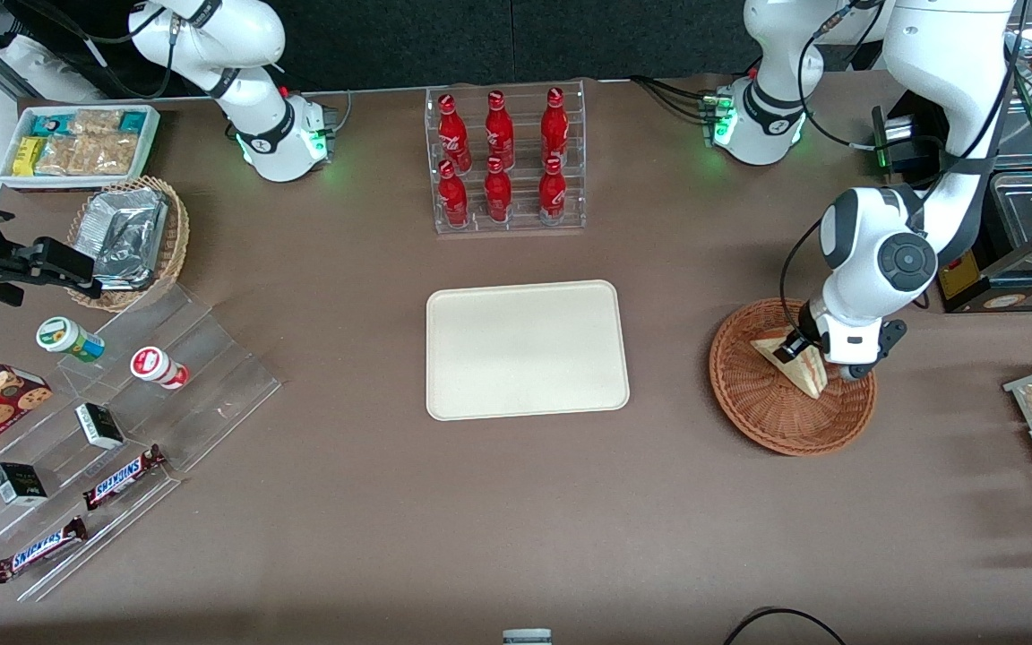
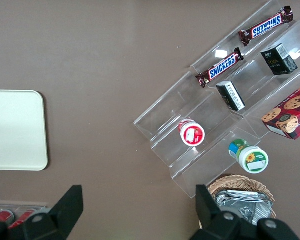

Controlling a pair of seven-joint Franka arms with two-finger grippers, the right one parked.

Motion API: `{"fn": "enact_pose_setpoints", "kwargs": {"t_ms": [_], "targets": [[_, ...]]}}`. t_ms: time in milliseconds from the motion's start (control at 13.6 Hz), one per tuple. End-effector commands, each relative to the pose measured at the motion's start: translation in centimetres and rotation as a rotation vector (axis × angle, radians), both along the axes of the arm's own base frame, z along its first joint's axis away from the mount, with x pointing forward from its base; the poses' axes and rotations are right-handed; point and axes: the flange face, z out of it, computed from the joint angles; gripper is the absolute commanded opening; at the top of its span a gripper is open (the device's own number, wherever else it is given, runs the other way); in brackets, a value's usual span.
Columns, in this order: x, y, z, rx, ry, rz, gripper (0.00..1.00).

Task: Place sandwich from basket to tray
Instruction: 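Close the left gripper on the sandwich's wrapped end, then lift the sandwich and carry it with the left gripper over the cream tray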

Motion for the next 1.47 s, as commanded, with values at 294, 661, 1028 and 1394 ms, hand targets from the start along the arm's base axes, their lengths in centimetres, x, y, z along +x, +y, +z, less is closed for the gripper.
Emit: {"fn": "enact_pose_setpoints", "kwargs": {"t_ms": [294, 661, 1028, 1394], "targets": [[0.6, 0.2, 3.6, 0.021, 0.024, -0.006, 0.06], [2.1, -7.1, 14.0, 0.058, 0.18, -0.131, 0.08], [0.8, -21.0, 17.3, 0.056, 0.141, -0.314, 0.08], [-0.1, -35.1, 14.2, 0.048, 0.119, -0.506, 0.1]]}}
